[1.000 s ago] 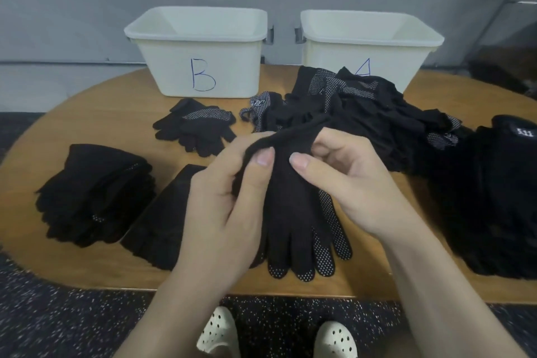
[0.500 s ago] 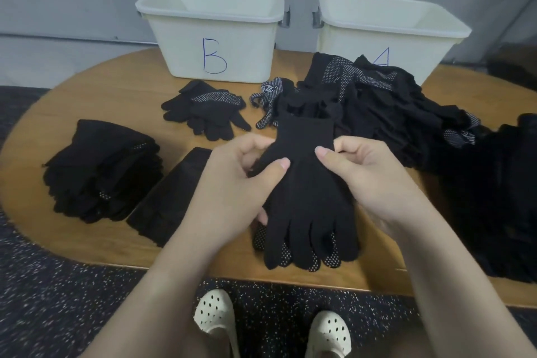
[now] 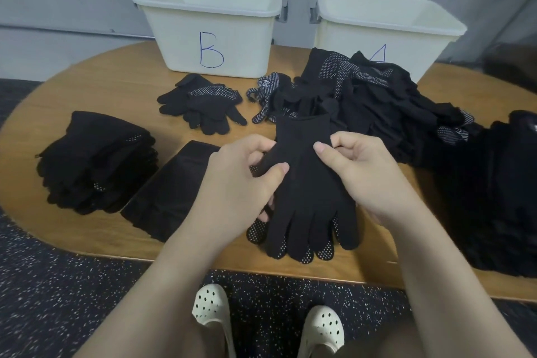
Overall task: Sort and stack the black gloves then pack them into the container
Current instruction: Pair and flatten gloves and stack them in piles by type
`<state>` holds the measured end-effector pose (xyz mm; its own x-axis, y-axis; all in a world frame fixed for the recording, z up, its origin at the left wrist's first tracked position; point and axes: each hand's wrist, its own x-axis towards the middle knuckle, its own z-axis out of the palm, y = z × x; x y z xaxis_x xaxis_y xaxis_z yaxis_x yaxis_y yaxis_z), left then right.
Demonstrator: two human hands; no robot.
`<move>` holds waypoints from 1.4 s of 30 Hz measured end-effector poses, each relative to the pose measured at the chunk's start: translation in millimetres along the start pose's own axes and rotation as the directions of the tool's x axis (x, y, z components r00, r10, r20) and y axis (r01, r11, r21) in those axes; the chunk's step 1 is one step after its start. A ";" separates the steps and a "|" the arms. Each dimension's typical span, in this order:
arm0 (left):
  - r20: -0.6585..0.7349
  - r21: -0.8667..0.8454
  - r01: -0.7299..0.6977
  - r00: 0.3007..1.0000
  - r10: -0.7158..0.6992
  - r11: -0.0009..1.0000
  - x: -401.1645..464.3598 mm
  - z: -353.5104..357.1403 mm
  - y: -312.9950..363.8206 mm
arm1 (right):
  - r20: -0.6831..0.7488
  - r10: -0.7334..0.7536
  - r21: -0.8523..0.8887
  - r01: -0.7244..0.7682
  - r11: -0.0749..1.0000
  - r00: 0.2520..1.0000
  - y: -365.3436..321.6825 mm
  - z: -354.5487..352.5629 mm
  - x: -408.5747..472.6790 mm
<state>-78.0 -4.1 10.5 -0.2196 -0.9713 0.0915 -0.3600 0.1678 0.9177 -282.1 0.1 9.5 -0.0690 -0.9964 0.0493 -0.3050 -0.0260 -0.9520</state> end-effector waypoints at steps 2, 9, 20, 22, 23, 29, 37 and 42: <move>0.024 -0.070 0.015 1.000 -0.013 0.997 -2.2 -0.8 5.9 | 0.067 0.040 0.058 -0.044 0.997 0.997 -6.0 -4.9 -4.3; 0.053 -0.136 0.032 0.998 -0.025 0.990 -3.1 -0.2 9.4 | 0.124 0.032 0.060 -0.040 0.997 0.992 -8.0 -9.6 -6.1; -0.114 0.131 -0.003 0.993 0.018 0.991 5.4 8.5 -4.3 | -0.007 -0.107 -0.337 0.099 0.936 0.994 11.8 -1.9 6.7; -0.143 0.186 -0.014 0.989 0.041 0.982 5.0 6.9 -3.1 | -0.033 -0.116 -0.377 0.095 0.921 0.993 14.6 -0.7 8.6; -0.156 0.217 -0.016 0.986 0.051 0.976 4.6 4.9 -3.0 | -0.047 -0.116 -0.393 0.089 0.915 0.992 16.1 -0.3 9.3; -0.048 0.317 0.083 0.996 -0.071 0.945 -8.6 -8.0 0.4 | -0.108 -0.078 -0.459 0.020 0.888 0.991 25.4 2.1 11.9; -0.091 0.302 0.124 0.991 -0.101 0.945 -16.5 -6.6 -1.6 | -0.123 -0.027 -0.484 -0.035 0.875 0.992 20.0 11.8 16.2; -0.174 0.385 0.084 0.985 -0.017 0.919 -10.0 -13.3 -3.5 | -0.147 -0.026 -0.489 -0.050 0.871 0.989 18.8 13.1 16.1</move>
<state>-62.4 2.7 11.5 -0.0527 -0.9885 0.1416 -0.6985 0.1378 0.7023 -276.5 -17.5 -11.6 -0.1996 -0.9728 0.1176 -0.7265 0.0664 -0.6839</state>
